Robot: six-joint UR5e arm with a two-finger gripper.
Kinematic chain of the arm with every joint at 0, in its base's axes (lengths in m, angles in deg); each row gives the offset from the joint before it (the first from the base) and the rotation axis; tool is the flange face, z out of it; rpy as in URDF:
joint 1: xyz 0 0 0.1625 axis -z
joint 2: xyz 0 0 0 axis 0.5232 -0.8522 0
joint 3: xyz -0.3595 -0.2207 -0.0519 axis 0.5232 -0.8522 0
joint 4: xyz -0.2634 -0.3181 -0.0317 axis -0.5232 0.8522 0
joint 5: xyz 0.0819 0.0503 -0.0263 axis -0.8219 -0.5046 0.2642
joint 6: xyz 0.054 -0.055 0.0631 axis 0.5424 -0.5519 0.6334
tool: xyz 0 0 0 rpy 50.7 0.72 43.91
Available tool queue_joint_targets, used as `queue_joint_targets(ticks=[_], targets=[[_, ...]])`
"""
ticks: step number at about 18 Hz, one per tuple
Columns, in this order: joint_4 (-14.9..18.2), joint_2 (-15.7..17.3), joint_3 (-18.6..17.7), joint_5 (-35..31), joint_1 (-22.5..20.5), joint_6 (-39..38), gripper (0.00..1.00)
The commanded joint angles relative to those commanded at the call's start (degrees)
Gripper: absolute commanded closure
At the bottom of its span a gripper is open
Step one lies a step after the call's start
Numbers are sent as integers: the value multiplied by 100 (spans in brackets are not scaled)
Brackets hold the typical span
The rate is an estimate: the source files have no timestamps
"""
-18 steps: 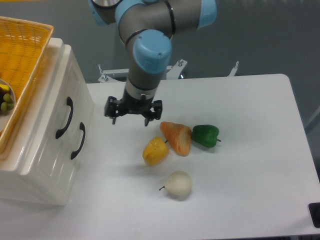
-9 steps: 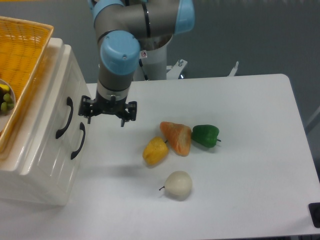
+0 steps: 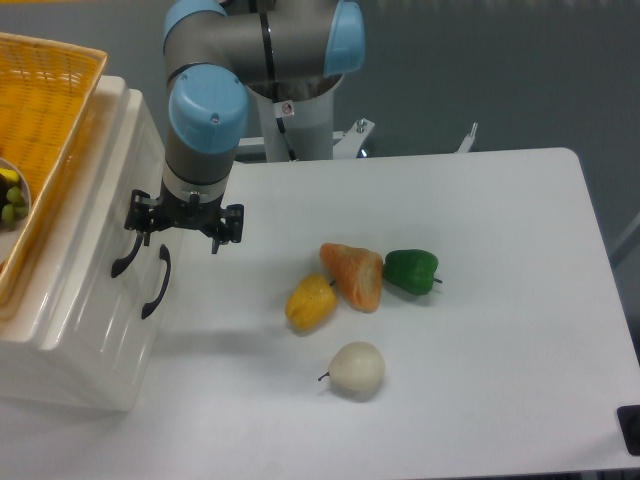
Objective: Slide the top white drawer open
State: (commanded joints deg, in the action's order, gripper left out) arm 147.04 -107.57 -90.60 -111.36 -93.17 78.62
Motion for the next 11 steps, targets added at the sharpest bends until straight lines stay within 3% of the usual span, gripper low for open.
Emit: queue_joint_targets(ticks=[11], targets=[[9, -70, 0, 97, 79, 0, 0]])
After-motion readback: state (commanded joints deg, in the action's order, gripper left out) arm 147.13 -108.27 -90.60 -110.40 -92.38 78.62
